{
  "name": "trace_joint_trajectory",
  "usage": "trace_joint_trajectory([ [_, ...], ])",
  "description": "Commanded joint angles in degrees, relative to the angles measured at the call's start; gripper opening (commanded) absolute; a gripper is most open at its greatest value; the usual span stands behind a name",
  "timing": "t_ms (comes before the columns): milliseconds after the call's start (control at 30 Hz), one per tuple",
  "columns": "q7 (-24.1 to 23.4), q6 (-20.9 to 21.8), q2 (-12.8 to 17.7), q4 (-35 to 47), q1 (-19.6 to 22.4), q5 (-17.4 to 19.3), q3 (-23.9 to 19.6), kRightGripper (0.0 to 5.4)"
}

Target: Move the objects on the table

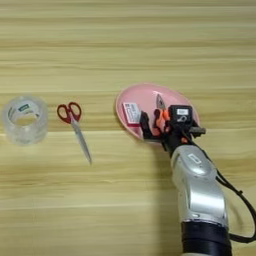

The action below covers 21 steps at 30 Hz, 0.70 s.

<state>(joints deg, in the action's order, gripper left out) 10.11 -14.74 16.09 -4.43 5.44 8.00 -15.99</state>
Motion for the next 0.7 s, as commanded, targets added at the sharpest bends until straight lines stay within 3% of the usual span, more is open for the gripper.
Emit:
trace_joint_trajectory([
  [33, -2.0, 4.8, 4.2, 0.0, 5.5, 0.0, -4.1, 5.36],
  [367, -3.9, 9.5, 7.5, -5.1, 7.6, 0.4, -8.8, 5.36],
  [700, 0.7, 6.9, 8.8, -20.0, 12.4, 6.7, -11.5, 5.36],
])
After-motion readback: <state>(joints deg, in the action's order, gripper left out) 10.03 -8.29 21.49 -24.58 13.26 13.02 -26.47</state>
